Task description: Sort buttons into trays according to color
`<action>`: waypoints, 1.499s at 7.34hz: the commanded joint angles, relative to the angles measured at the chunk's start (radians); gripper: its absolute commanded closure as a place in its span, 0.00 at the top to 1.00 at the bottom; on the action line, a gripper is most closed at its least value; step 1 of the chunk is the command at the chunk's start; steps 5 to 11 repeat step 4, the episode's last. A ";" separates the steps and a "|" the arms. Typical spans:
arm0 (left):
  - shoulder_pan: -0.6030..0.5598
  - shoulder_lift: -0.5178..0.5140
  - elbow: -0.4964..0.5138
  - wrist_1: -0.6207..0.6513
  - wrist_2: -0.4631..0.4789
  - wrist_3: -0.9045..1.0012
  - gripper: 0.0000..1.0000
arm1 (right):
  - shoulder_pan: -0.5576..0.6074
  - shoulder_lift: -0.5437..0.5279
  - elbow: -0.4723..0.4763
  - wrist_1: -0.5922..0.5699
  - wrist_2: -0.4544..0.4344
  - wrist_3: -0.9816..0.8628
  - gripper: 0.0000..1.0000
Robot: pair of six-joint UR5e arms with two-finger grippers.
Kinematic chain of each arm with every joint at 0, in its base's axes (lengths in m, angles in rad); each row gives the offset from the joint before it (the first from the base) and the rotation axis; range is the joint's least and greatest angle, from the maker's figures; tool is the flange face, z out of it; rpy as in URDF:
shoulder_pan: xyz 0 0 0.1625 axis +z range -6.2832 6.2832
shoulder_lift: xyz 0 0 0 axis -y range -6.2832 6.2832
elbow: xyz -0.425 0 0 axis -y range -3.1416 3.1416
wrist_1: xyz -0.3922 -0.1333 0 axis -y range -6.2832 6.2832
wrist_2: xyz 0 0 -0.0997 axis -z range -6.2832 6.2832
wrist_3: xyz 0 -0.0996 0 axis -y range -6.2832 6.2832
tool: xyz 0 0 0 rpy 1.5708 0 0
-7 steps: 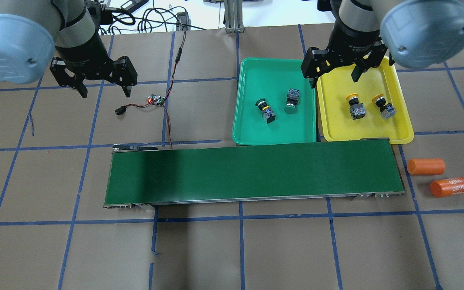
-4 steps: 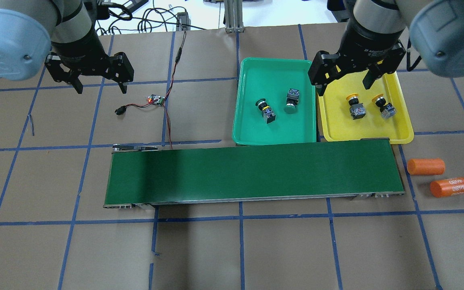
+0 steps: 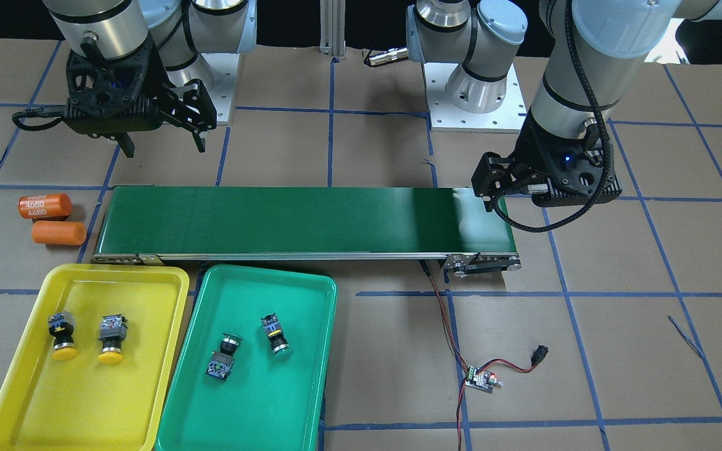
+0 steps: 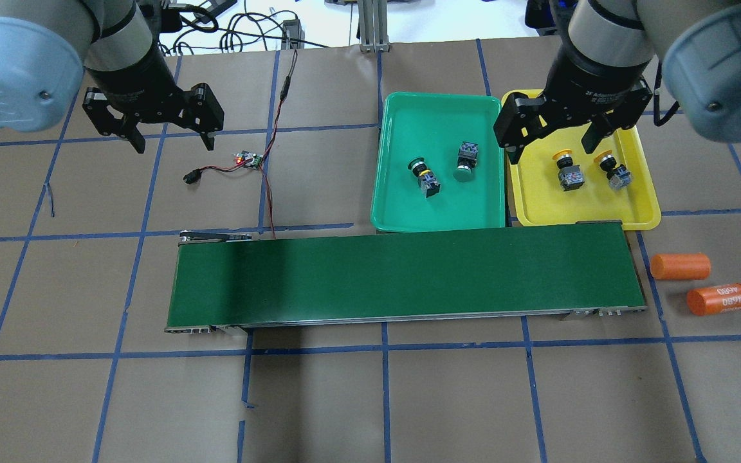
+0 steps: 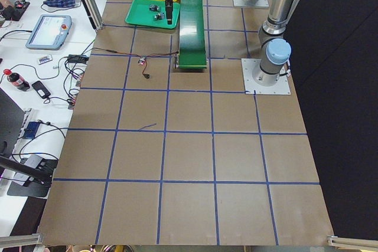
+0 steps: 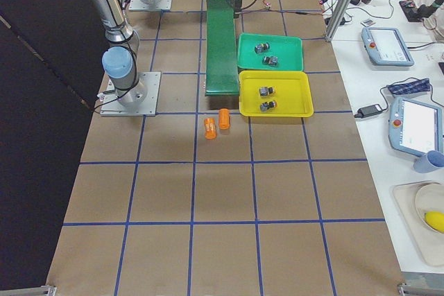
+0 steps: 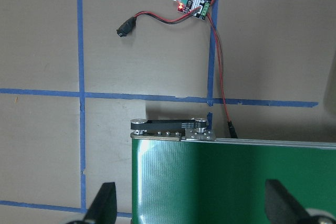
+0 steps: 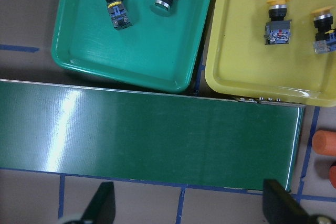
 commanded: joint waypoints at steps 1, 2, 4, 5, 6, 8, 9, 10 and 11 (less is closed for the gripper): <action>0.001 0.000 -0.002 0.002 -0.002 0.001 1.00 | 0.001 0.000 0.002 0.002 -0.002 -0.001 1.00; 0.001 0.000 -0.008 0.002 -0.002 -0.001 1.00 | 0.001 0.003 0.002 0.000 0.001 -0.003 1.00; 0.001 0.000 -0.008 0.005 0.001 0.001 1.00 | 0.001 0.009 0.002 -0.001 0.001 -0.001 1.00; 0.001 0.000 -0.008 0.005 0.001 0.001 1.00 | 0.001 0.009 0.002 -0.001 0.001 -0.001 1.00; 0.001 0.000 -0.008 0.005 0.001 0.001 1.00 | 0.001 0.009 0.002 -0.001 0.001 -0.001 1.00; 0.001 0.000 -0.008 0.005 0.001 0.001 1.00 | 0.001 0.009 0.002 -0.001 0.001 -0.001 1.00; 0.001 0.000 -0.008 0.005 0.001 0.001 1.00 | 0.001 0.009 0.002 -0.001 0.001 -0.001 1.00; 0.001 0.000 -0.008 0.005 0.001 0.001 1.00 | 0.001 0.009 0.002 -0.001 0.001 -0.001 1.00; 0.001 0.000 -0.008 0.005 0.001 0.001 1.00 | 0.001 0.009 0.002 -0.001 0.001 -0.001 1.00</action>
